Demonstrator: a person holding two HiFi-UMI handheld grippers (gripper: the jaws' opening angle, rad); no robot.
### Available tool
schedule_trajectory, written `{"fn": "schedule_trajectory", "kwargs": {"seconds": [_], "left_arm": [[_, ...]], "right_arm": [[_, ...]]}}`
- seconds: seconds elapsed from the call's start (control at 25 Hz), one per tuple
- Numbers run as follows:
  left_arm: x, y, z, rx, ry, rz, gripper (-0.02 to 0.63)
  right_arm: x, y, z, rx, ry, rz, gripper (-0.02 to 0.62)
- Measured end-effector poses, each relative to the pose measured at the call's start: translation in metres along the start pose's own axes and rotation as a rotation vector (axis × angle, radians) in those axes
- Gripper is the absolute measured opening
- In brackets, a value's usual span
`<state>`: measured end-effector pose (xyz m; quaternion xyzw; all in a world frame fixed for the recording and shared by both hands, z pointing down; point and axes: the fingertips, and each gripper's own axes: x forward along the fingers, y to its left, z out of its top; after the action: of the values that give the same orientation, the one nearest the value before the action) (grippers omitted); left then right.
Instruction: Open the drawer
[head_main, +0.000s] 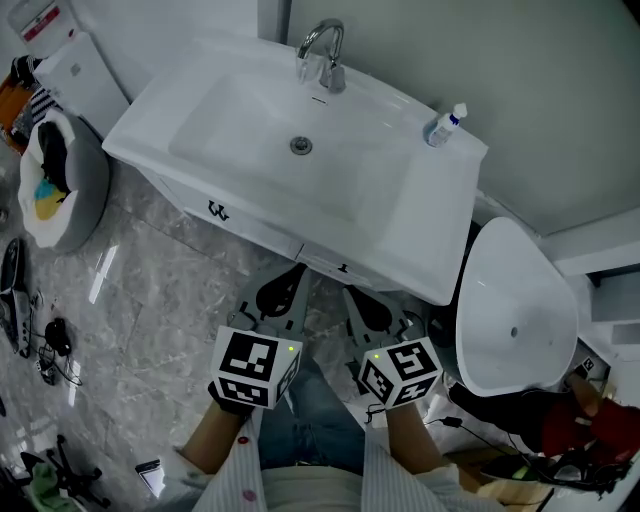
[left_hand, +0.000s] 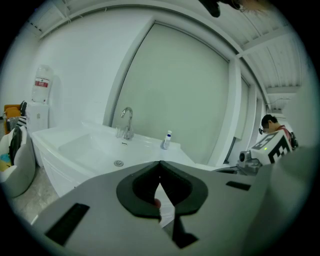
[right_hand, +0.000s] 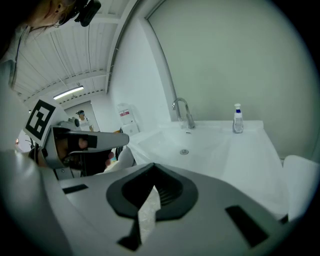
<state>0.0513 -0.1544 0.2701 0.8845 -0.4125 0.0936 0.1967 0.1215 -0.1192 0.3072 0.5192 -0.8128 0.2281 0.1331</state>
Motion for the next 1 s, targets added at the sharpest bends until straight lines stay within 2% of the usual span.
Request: {"fn": "schedule_trajectory", "kwargs": {"seconds": [0.36, 0.72, 1.0], "left_arm": [[0.019, 0.016, -0.039, -0.015, 0.032, 0.005, 0.014], [0.04, 0.041, -0.097, -0.077, 0.064, 0.03, 0.014], [0.051, 0.054, -0.142, -0.077, 0.104, 0.011, 0.014]], "right_arm": [[0.032, -0.019, -0.041, -0.017, 0.048, -0.054, 0.008], [0.064, -0.048, -0.095, -0.016, 0.09, -0.122, 0.009], [0.092, -0.075, -0.136, -0.01, 0.109, -0.177, 0.009]]}}
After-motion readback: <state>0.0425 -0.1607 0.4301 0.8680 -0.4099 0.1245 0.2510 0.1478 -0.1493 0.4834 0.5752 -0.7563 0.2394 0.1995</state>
